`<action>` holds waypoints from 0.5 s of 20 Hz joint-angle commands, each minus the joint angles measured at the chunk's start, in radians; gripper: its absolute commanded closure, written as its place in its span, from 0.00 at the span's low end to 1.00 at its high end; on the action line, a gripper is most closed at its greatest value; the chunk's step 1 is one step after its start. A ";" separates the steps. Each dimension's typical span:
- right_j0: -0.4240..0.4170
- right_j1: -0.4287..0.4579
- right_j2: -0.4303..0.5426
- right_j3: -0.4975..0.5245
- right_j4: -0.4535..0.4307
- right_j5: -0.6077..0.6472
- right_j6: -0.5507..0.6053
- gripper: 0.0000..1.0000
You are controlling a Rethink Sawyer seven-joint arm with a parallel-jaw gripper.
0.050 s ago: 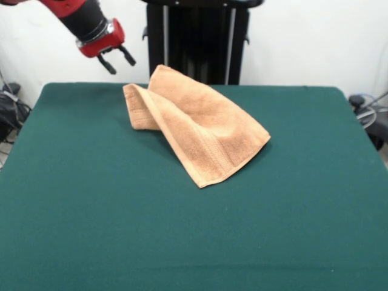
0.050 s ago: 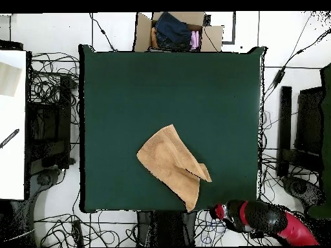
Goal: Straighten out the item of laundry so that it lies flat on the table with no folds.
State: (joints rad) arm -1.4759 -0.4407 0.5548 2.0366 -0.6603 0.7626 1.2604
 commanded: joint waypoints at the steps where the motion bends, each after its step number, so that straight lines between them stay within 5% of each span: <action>1: -0.038 0.069 0.089 0.017 -0.053 -0.135 -0.108 0.00; 10: -0.095 0.100 0.102 0.043 -0.083 -0.201 -0.120 0.00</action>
State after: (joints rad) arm -1.5593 -0.3911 0.5660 2.0675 -0.6605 0.6657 1.2604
